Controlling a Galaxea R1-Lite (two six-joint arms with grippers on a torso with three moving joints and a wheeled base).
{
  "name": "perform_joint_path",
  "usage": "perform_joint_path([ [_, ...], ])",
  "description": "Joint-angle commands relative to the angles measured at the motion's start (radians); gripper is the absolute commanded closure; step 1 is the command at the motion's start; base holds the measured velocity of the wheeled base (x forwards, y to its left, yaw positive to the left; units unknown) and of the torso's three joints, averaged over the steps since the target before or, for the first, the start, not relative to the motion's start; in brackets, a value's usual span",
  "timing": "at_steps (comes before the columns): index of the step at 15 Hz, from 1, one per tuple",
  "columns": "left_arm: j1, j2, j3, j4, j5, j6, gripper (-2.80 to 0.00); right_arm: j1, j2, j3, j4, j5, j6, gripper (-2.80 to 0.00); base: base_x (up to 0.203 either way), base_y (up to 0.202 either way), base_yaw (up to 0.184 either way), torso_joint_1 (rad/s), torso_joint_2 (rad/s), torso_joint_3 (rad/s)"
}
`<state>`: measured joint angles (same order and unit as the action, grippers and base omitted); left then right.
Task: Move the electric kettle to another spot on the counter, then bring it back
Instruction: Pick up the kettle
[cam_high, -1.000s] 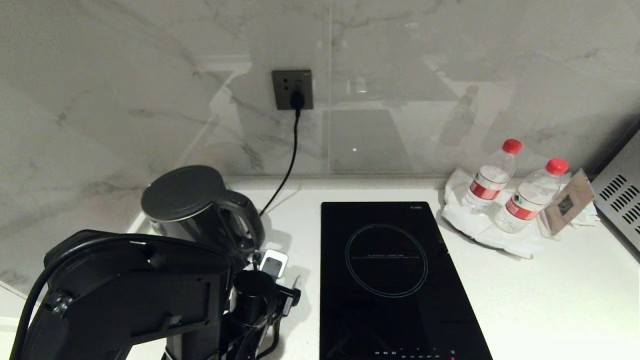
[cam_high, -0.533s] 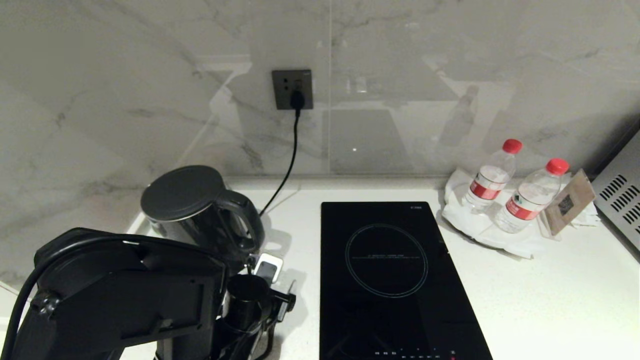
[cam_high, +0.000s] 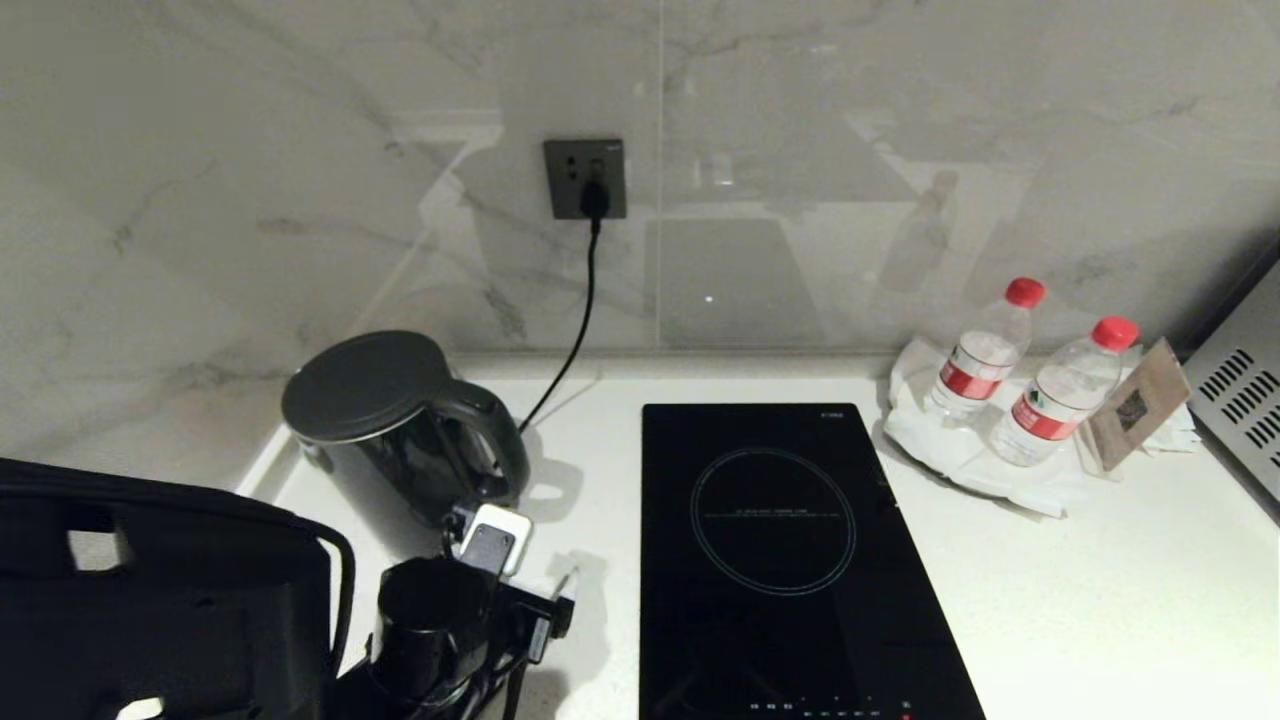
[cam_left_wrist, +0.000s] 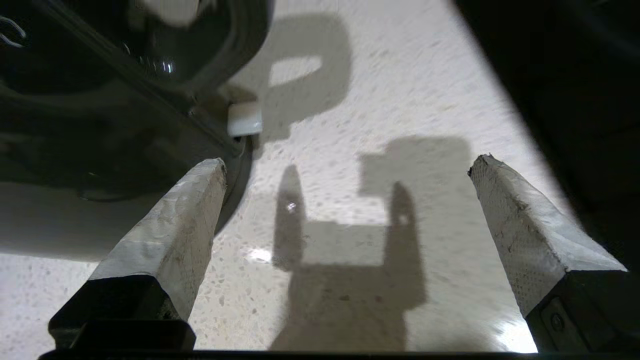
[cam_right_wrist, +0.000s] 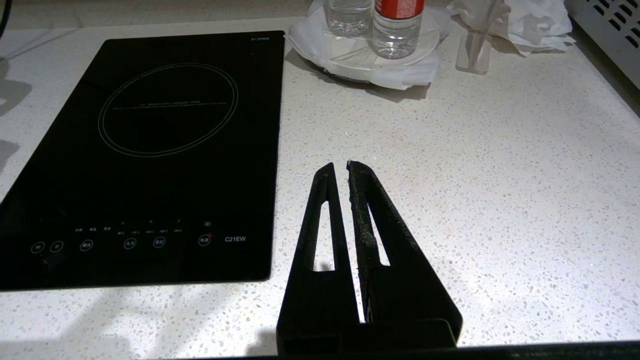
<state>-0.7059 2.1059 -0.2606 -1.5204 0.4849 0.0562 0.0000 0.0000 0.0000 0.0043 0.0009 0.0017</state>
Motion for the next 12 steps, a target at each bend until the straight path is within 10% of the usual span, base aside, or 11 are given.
perform_joint_path([
  [1, -0.058, -0.126, 0.054, -0.01, 0.003, 0.001, -2.8, 0.001, 0.0, 0.0, 0.0, 0.001, 0.0, 0.0, 0.0, 0.0, 0.0, 0.0, 0.0, 0.0],
  [12, -0.069, -0.18, -0.065, -0.001, 0.005, 0.007, -2.8, 0.002, 0.0, 0.0, 0.0, 0.001, 0.0, 0.0, 0.0, 0.0, 0.0, 0.0, 0.0, 0.0],
])
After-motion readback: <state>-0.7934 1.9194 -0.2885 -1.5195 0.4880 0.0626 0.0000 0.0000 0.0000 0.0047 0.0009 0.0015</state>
